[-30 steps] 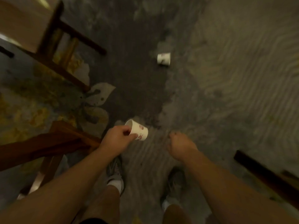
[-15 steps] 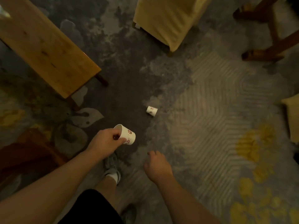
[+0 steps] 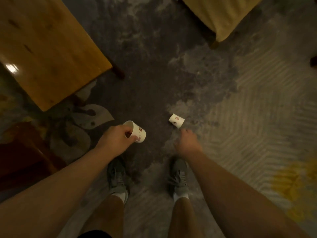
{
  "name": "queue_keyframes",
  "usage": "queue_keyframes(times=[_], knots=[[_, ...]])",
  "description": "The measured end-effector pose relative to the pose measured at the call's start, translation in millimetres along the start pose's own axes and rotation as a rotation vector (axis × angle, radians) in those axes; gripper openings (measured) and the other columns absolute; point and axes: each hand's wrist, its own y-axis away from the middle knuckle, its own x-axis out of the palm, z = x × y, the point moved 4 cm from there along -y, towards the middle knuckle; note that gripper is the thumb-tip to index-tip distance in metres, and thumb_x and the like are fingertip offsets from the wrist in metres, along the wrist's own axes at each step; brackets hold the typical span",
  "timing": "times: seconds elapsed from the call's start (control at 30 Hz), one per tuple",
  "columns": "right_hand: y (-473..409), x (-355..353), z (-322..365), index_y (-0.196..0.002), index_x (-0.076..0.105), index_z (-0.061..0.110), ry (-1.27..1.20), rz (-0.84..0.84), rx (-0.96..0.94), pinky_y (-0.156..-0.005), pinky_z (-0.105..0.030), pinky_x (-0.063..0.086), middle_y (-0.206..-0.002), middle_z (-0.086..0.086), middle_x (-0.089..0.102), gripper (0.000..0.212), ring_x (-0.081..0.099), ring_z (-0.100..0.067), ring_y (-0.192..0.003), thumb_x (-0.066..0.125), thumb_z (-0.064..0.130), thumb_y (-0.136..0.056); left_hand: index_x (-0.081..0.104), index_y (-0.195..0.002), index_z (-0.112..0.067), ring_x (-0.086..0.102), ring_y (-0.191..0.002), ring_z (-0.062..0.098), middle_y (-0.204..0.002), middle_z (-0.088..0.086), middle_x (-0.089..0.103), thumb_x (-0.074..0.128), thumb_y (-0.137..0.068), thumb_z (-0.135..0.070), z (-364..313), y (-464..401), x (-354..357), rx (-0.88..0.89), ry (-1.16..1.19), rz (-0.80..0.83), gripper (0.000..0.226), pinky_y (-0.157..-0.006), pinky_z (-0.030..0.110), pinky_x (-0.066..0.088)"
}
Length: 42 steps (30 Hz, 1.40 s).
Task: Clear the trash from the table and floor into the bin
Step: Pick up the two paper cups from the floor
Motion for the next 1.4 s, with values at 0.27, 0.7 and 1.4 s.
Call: queue_keyframes(times=[0.27, 0.7, 1.4], knots=[[-163.1, 65.2, -18.1, -0.139, 0.04, 0.014, 0.202, -0.052, -0.095, -0.095, -0.049, 0.047, -0.136, -0.013, 0.046, 0.056, 0.045, -0.033, -0.124, 0.062, 0.031, -0.091, 0.067, -0.093, -0.022, 0.06, -0.114, 0.028, -0.124, 0.011, 0.065, 0.074, -0.084, -0.033, 34.5, -101.0, 90.8, -0.07, -0.003, -0.073, 0.016, -0.091, 0.045, 0.053], [-239.2, 110.0, -32.1, -0.135, 0.038, 0.012, 0.289, -0.096, -0.081, -0.09, -0.047, 0.048, -0.129, -0.015, 0.051, 0.067, 0.051, -0.034, -0.118, 0.075, 0.032, -0.083, 0.067, -0.092, -0.015, 0.062, -0.111, 0.029, -0.123, 0.013, 0.066, 0.071, -0.085, -0.034, 51.8, -152.3, 145.8, -0.02, -0.107, -0.019, 0.021, -0.087, 0.043, 0.054], [61.6, -153.6, 95.5, -0.151, 0.026, 0.023, 0.252, -0.106, -0.705, -0.089, -0.039, 0.05, -0.126, -0.004, 0.046, 0.08, 0.045, -0.024, -0.113, 0.066, 0.042, -0.084, 0.067, -0.103, -0.025, 0.065, -0.094, 0.022, -0.11, 0.007, 0.068, 0.068, -0.083, -0.043, -54.4, 111.4, -103.9, -0.2, -0.053, -0.299, 0.027, -0.075, 0.038, 0.056]])
